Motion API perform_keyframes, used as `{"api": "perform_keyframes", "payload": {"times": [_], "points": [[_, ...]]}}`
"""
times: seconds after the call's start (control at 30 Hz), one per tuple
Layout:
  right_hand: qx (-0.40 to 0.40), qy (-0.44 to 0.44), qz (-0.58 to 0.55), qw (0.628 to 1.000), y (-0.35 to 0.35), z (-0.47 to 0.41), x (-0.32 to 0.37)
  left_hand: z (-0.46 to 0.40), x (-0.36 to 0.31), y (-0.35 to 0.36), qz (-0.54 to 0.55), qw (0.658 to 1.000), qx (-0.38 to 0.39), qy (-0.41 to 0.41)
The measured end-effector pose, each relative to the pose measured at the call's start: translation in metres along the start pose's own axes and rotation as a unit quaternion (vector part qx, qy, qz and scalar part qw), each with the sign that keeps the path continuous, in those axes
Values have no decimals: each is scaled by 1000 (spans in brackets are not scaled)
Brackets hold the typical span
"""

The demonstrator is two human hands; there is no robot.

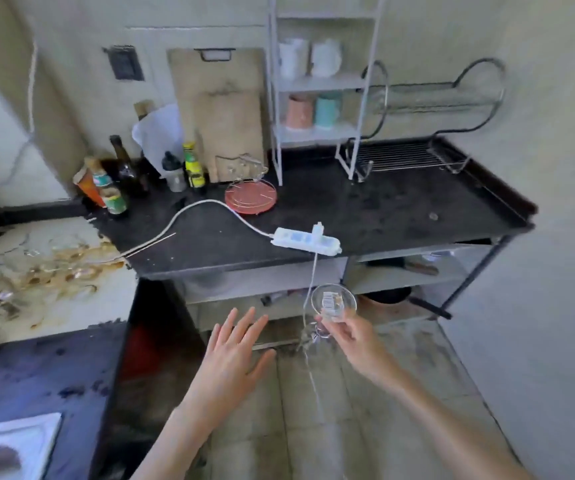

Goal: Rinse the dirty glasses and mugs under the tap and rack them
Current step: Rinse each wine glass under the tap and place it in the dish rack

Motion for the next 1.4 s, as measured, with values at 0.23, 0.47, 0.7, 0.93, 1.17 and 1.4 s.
{"api": "perform_keyframes", "payload": {"times": [0.23,0.47,0.7,0.93,1.17,1.4], "points": [[-76,49,16,996,-173,15,-101,-89,-158,81,-33,990,118,65],[-153,79,-12,985,-291,1,-146,-172,-249,109,4,988,86,125],[-161,55,-22,985,-366,-87,-167,-279,-277,129,11,989,73,124],[-170,20,3,985,-445,-228,-157,-430,-290,116,-7,992,63,106],[-168,-85,2,982,-520,-360,-95,-562,-315,63,-83,990,13,112],[-117,-208,34,970,-573,-516,-20,-672,-311,29,-121,988,-77,60]]}}
Point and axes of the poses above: each hand's wrist, its own z-axis away from the middle knuckle, its own y-axis out of the palm, x = y × z, the point moved 6 cm from there along -z, towards the middle knuckle, and after that the axes turned 1 degree about x, right-handed, at the moved point
